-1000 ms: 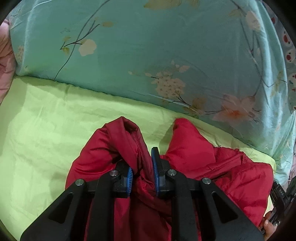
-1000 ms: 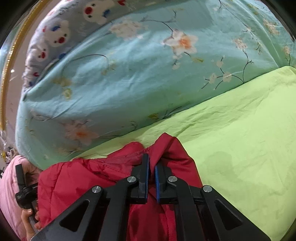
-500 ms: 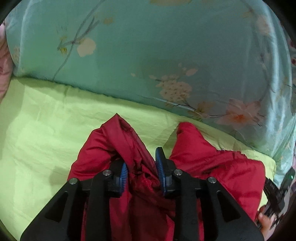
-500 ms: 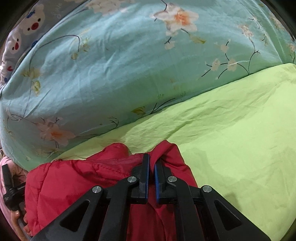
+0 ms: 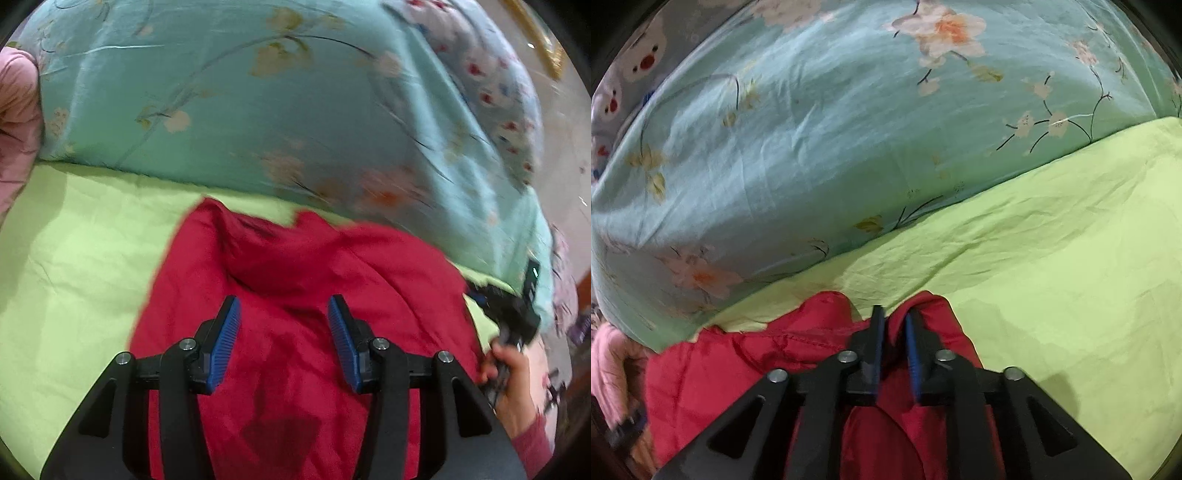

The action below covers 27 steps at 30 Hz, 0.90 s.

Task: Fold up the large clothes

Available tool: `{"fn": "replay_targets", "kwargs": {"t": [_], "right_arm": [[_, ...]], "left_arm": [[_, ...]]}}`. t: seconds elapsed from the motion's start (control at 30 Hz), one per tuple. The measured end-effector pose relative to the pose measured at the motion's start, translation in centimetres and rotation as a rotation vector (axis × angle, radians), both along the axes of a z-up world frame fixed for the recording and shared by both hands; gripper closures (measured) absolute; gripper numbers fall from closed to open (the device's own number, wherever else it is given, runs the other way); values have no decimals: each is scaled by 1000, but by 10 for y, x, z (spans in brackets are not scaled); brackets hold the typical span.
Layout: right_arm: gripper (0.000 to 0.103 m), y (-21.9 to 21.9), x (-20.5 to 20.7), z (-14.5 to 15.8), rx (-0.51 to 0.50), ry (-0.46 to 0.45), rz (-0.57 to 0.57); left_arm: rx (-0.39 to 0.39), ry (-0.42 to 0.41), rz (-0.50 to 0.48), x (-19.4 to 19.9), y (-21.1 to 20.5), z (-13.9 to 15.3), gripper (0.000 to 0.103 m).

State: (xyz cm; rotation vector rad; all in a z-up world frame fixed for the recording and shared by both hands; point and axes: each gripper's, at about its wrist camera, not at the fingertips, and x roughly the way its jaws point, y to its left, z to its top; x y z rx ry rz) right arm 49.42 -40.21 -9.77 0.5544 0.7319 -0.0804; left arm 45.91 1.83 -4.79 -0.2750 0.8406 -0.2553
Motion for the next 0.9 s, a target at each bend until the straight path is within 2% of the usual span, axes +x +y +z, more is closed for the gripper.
{"fn": "replay_targets", "kwargs": {"t": [0.03, 0.07, 0.13, 0.23, 0.33, 0.43, 0.6, 0.73, 0.9], "right_arm": [[63, -1, -5, 6, -7, -14, -6], [58, -1, -9, 11, -11, -30, -5], [58, 1, -20, 23, -17, -68, 16], [58, 19, -50, 44, -47, -129, 104], [58, 44, -88, 50, -49, -171, 205], [58, 64, -124, 45, -50, -188, 273], [58, 98, -163, 25, -161, -182, 327], [58, 117, -161, 11, -179, -155, 382], [58, 136, -145, -9, -224, -107, 395]], "left_arm": [[-17, 0, -23, -10, -4, 0, 55], [-28, 0, -42, -17, -7, -1, 55], [-48, -4, -86, -36, -16, -3, 55], [-52, -13, -121, -61, -25, -6, 55], [-65, -16, -169, -84, -35, -13, 55], [-47, -10, -207, -93, -45, -20, 55], [-25, -16, -225, -98, -54, -27, 55], [-16, -23, -210, -90, -57, -32, 55], [20, 23, -190, -65, -66, -53, 55]]}}
